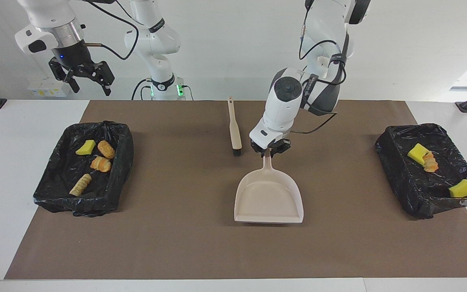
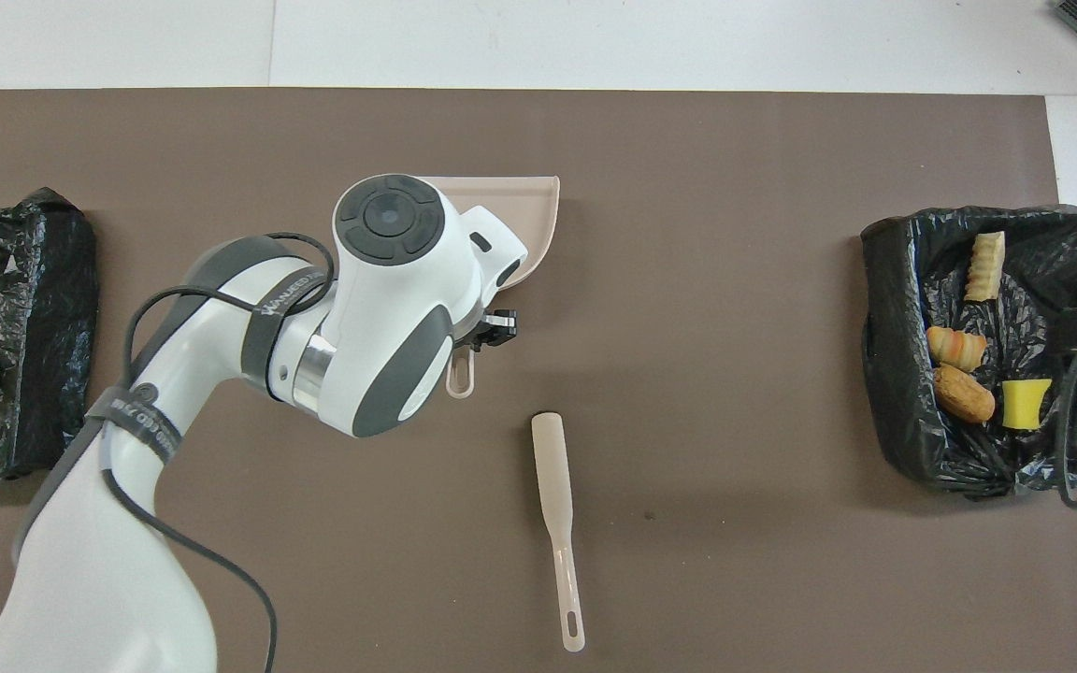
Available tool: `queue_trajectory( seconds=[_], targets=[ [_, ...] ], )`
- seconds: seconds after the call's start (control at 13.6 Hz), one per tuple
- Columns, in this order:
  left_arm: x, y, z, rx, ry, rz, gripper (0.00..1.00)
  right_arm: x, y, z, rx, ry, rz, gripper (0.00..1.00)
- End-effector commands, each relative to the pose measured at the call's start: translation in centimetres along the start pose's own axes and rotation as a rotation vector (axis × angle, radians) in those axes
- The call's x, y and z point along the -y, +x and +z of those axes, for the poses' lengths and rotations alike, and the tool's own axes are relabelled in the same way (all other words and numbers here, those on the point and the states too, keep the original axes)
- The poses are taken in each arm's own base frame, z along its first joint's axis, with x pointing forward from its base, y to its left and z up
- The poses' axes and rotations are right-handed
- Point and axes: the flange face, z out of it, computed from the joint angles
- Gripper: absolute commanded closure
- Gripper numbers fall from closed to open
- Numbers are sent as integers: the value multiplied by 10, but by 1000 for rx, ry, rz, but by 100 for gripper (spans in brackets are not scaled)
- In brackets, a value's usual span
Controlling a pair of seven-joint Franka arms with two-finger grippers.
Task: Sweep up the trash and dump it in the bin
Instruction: 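Release the dustpan beside the brush and withdraw the left gripper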
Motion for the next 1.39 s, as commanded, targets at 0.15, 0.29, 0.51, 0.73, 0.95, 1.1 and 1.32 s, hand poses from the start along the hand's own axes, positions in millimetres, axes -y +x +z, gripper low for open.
queue_trajectory(
  seconds=[0.15, 0.29, 0.51, 0.73, 0.95, 1.1, 1.32],
  targets=[
    [-88, 7, 44, -21, -26, -68, 100, 0, -3, -3, -3, 22, -5, 0],
    [-95, 0, 42, -21, -17, -58, 100, -1, -3, -3, -3, 22, -4, 0],
    [-76, -11, 22, -48, 1, -31, 0, 0, -3, -3, -3, 22, -5, 0],
    [-24, 10, -17, -63, -6, -55, 0, 0, -3, -3, -3, 22, -5, 0],
    [46, 43, -41, -65, -2, -81, 0, -1, -3, -3, -3, 22, -4, 0],
    [100, 62, -55, -71, 1, -38, 0, 0, -3, -3, -3, 22, -5, 0],
    [175, 72, -84, -66, 7, 80, 0, 0, -3, -3, -3, 22, -5, 0]
  ],
)
